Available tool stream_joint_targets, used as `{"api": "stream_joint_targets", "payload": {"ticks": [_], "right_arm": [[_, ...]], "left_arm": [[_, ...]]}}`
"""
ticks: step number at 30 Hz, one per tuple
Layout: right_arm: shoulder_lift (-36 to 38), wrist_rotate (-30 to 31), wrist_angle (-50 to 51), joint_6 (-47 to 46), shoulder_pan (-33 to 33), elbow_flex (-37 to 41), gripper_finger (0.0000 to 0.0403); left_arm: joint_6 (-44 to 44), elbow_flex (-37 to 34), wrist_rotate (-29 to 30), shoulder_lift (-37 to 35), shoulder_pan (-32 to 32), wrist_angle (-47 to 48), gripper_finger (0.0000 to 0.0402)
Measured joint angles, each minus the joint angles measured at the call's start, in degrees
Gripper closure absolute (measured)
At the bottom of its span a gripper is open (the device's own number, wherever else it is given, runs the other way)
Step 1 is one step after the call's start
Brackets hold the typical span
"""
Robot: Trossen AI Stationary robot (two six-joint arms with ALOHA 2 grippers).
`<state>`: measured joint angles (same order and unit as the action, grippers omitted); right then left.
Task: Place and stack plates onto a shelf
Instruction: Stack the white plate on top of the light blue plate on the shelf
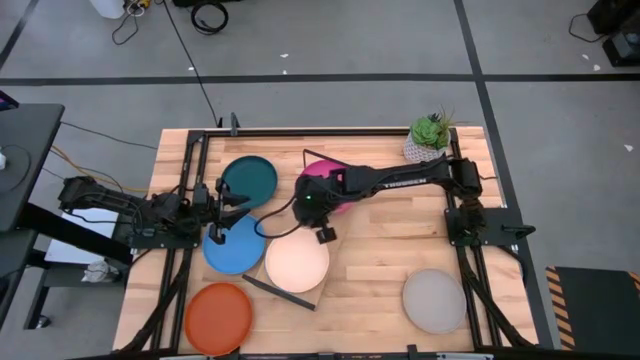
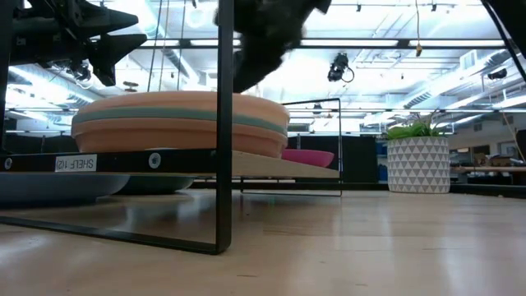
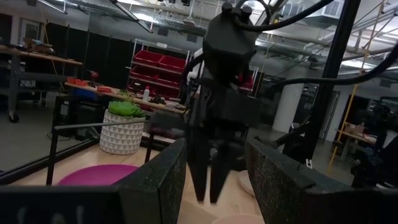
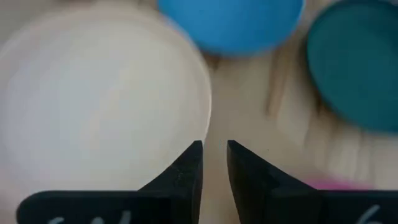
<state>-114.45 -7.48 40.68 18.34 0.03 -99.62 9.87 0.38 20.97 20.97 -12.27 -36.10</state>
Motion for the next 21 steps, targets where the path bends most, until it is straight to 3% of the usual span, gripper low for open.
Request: {"api": "stream_joint_targets", "payload": {"ticks": [4,8,16,21], "right_arm": [[1.0,0.2,11.7,-1.3,0.0,-0.1,0.0322],[1.3,0.7,16.7,-5.1,-1.0,0.8,0.0324],[9.5,4.9,4.7,-6.6,-4.6,14.2,0.0325],[14.0,2.5,-5.0,-6.5,-7.2,23.6,0.0325]], "left_arm": [[0.0,0.0,0.0,0.0,0.0,0.1,0.023],[-0.1,0.0,0.0,0.0,0.0,0.2,0.023],[-0.2,0.0,0.0,0.0,0.0,0.9,0.023],[-0.2,0.0,0.0,0.0,0.0,0.9,0.023]]}}
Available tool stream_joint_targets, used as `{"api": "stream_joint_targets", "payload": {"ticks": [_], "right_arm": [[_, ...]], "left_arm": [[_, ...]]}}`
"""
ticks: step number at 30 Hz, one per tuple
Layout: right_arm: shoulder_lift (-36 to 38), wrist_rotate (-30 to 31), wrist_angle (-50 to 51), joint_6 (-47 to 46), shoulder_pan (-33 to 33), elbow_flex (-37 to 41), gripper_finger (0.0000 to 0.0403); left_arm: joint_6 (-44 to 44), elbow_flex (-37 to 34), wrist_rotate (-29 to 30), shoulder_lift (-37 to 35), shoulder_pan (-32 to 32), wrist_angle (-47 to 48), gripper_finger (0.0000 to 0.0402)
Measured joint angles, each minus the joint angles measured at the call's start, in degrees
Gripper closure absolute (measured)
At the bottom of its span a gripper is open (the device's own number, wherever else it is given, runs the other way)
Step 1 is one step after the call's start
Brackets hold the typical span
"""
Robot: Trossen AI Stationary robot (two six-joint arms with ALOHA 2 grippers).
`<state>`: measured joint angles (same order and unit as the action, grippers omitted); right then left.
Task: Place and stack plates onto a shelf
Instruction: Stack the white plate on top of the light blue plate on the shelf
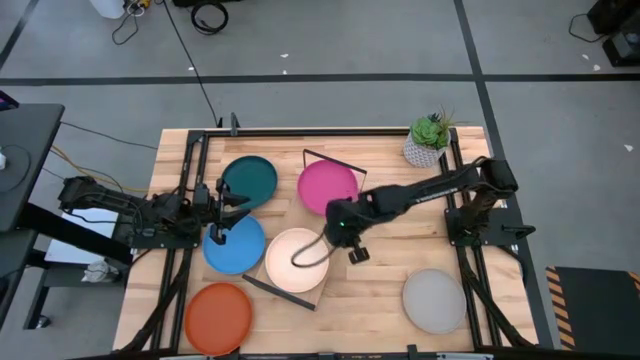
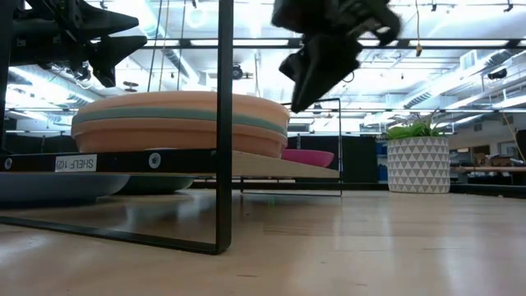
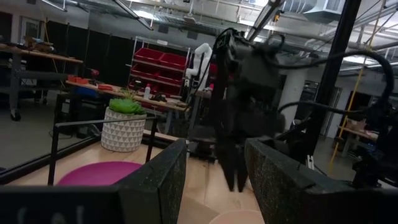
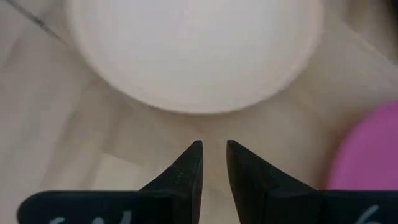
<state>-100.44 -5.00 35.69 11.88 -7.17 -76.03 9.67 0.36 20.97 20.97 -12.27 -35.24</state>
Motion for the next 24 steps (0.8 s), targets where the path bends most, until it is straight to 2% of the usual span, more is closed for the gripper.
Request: {"api": "stream_joint_targets", "payload": {"ticks": [4,9,14,18,24], "right_arm": [[1.0,-0.1,-4.4,-0.8,-1.4,5.3,0.0325],[0.7,-0.2,-15.3,-1.2,-2.3,8.7,0.0325],[0.8,-0.4,-10.7,-0.7,-2.2,7.8,0.0325],[1.0,-1.2,-17.3,0.8,-2.2,7.6,0.0325],[0.2,-2.5,-17.6,1.5,-2.2,7.6,0.0325]], "left_arm": [[0.0,0.0,0.0,0.0,0.0,0.1,0.023],[0.0,0.0,0.0,0.0,0.0,0.0,0.023],[0.0,0.0,0.0,0.0,0.0,0.5,0.023],[-3.0,0.0,0.7,0.0,0.0,-0.6,0.023],[-2.9,0.0,0.7,0.0,0.0,-0.4,0.023]]}}
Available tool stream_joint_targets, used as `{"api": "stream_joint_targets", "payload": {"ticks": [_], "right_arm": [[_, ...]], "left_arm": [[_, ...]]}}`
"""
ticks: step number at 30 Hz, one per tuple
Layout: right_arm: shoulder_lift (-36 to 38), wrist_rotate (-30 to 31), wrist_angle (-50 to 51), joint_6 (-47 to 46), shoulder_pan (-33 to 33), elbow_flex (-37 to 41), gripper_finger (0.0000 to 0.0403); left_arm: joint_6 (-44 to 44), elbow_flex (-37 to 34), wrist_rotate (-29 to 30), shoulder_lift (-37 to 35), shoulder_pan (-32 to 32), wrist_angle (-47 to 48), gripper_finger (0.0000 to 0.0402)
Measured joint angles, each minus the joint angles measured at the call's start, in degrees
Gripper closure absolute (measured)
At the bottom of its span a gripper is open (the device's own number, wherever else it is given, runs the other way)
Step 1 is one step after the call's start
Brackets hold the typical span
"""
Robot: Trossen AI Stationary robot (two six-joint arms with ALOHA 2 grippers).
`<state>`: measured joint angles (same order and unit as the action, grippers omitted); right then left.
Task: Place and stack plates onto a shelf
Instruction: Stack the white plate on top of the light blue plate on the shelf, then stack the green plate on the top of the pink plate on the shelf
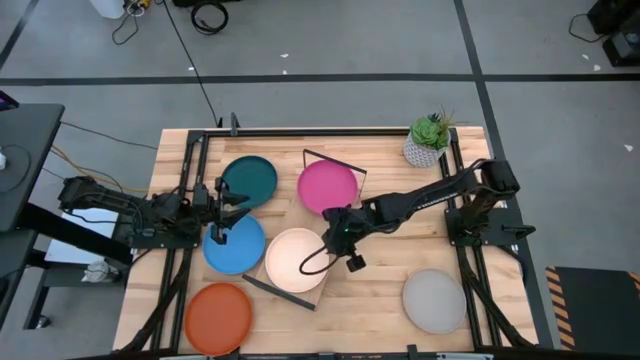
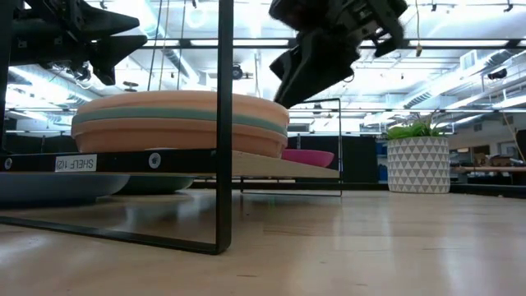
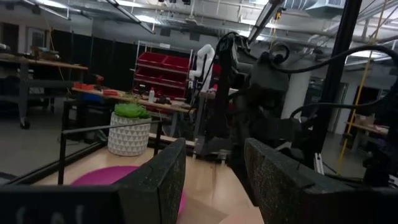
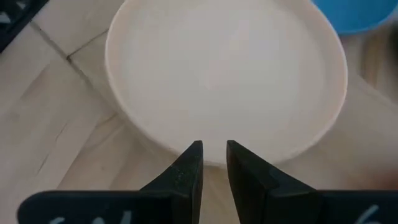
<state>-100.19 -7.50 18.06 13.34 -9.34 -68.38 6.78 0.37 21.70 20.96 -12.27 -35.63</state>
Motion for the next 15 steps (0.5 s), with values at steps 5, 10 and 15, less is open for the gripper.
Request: {"api": "stream_joint_targets", "payload": {"ticks": [5,10,15], "right_arm": [[-2.7,-1.7,-1.7,0.2,-0.1,0.0,0.0325],[0.5,0.0,-1.9,0.3,0.2,0.1,0.0325],[5.9,5.9,2.6,-0.3,0.1,0.2,0.0325]], "left_arm": [[0.1,0.0,0.0,0.0,0.0,0.1,0.023],[0.1,0.0,0.0,0.0,0.0,0.2,0.023],[0.1,0.0,0.0,0.0,0.0,0.3,0.023]]}}
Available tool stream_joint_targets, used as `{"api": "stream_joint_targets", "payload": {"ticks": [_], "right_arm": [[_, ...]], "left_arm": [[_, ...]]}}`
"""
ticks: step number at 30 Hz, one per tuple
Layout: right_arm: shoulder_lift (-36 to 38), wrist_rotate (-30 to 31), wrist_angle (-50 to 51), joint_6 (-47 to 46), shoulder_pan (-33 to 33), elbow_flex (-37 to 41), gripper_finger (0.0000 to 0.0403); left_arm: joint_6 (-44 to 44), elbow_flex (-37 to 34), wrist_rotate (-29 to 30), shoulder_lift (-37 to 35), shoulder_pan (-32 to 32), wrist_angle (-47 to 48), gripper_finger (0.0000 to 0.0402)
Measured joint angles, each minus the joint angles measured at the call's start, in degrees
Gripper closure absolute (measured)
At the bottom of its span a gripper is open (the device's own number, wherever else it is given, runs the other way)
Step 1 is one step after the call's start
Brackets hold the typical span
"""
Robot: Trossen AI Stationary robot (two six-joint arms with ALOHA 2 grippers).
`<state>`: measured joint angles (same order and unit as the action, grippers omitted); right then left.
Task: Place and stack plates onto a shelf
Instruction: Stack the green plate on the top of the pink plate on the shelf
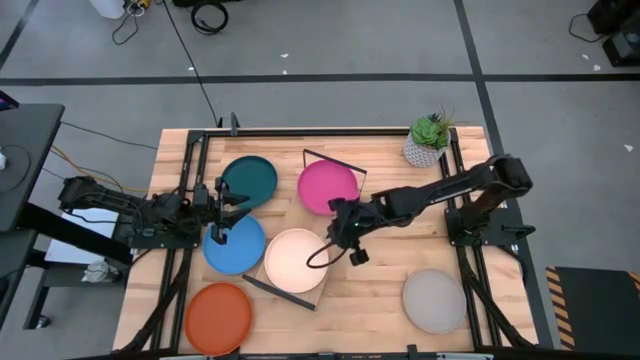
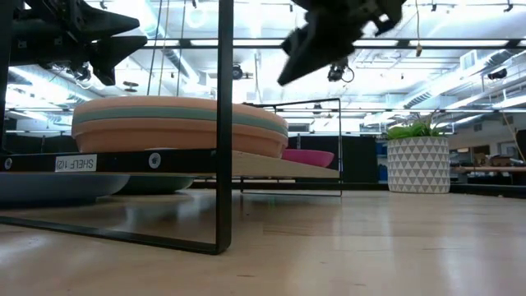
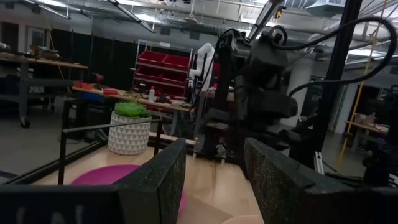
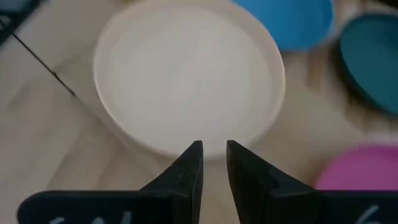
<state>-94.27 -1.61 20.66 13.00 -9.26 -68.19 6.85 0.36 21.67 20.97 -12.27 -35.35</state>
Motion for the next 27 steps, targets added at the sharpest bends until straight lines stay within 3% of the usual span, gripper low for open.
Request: {"api": "stream_joint_targets", "payload": {"ticks": [8,20,24,27], "right_arm": [[4.7,2.8,-11.7,-1.4,0.5,15.0,0.0325],[14.1,5.3,-32.2,6.0,1.6,32.0,0.0325],[15.6,5.5,-37.0,9.3,2.8,35.2,0.0325],[16.1,5.4,-39.9,11.1,4.1,37.3,0.0325]], "left_arm": [[3.0,0.0,0.0,0.0,0.0,5.9,0.023],[5.0,0.1,1.7,0.0,0.1,-2.2,0.023],[11.0,4.2,10.0,0.2,2.4,8.5,0.023],[15.8,9.3,12.0,2.6,5.9,18.8,0.023]]}}
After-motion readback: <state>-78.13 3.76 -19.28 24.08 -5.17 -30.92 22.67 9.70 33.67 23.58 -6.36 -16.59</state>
